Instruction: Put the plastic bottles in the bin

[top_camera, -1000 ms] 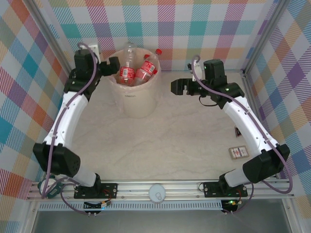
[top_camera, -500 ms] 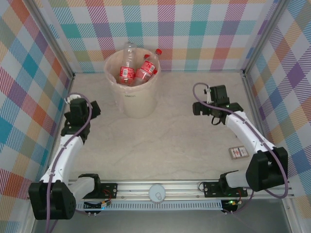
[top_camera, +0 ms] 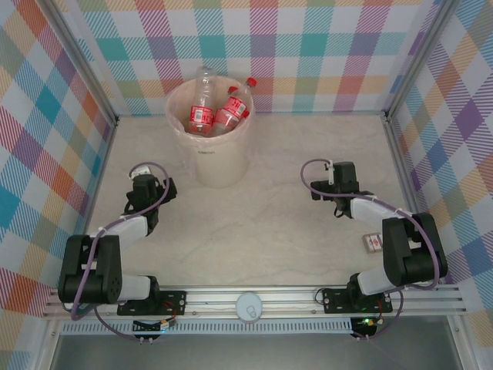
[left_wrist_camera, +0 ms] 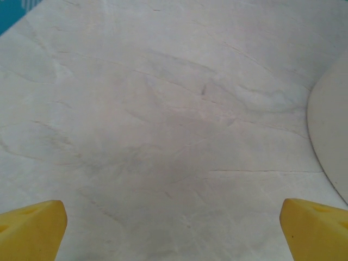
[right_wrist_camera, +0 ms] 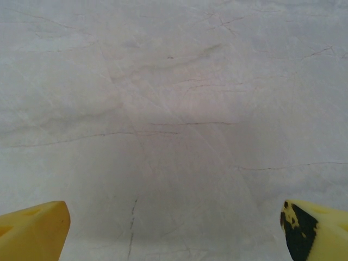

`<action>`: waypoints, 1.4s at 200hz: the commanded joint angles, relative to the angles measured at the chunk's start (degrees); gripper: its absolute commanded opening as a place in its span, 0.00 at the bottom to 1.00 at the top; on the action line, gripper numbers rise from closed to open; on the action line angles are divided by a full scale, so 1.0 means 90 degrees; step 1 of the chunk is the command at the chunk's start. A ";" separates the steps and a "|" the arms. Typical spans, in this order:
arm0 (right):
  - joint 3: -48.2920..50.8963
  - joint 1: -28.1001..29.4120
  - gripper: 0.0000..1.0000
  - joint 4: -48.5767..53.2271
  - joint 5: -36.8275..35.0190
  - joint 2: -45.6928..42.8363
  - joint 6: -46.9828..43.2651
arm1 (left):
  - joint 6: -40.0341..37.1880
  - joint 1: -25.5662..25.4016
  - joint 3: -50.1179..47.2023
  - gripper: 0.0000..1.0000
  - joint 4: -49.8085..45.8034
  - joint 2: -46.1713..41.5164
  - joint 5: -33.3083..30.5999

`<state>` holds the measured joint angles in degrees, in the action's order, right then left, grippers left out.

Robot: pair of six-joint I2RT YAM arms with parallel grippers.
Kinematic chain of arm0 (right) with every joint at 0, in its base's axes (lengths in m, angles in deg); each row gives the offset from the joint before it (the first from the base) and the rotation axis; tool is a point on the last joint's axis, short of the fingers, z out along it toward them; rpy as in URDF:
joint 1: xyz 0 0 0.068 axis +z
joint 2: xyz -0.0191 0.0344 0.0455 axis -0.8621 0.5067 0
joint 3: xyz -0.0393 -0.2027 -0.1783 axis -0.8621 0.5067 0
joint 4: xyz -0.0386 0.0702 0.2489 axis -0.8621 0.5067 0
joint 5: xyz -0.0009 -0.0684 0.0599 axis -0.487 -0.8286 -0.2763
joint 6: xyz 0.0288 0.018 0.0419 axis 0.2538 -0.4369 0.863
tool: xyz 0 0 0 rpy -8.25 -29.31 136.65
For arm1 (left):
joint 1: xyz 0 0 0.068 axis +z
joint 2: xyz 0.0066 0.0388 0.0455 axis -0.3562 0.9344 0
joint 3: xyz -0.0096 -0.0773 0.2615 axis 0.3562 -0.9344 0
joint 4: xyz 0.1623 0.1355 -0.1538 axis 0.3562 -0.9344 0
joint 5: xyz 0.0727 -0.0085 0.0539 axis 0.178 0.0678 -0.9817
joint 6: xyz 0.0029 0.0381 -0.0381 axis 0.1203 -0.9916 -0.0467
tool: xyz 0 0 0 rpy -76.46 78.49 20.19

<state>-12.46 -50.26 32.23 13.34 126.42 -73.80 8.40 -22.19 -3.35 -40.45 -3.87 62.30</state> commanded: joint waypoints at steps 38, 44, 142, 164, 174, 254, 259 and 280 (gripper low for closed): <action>0.0674 -0.0144 0.99 -0.2638 0.0576 0.0073 -0.0278 | -0.0618 -0.0424 0.0015 1.00 0.1096 0.0384 -0.0069; 0.0677 -0.0142 0.99 -0.2789 0.0615 0.0180 -0.0286 | -0.0666 -0.0441 0.0014 1.00 0.1113 0.0394 -0.0063; 0.1569 -0.1027 0.99 -0.4720 0.1963 0.0478 0.0275 | -0.1072 -0.0449 -0.0440 1.00 0.2944 0.1234 0.0199; 0.1420 -0.1124 0.99 -0.4302 0.2164 0.0416 0.0310 | -0.1075 -0.0430 -0.0428 1.00 0.2967 0.1307 0.0216; 0.1436 -0.1135 0.99 -0.4379 0.2181 0.0442 0.0322 | -0.1101 -0.0429 -0.0465 1.00 0.3123 0.1382 0.0209; 0.1448 -0.1133 0.99 -0.4393 0.2171 0.0429 0.0310 | -0.1089 -0.0434 -0.0454 1.00 0.3098 0.1370 0.0204; 0.1442 -0.1137 0.99 -0.4397 0.2172 0.0431 0.0310 | -0.1091 -0.0429 -0.0454 1.00 0.3098 0.1366 0.0201; 0.1446 -0.1136 0.99 -0.4397 0.2171 0.0427 0.0310 | -0.1087 -0.0430 -0.0453 1.00 0.3098 0.1363 0.0206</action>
<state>0.61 -60.31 -4.97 31.39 130.13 -71.79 -0.43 -26.04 -7.13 -15.33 8.35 63.35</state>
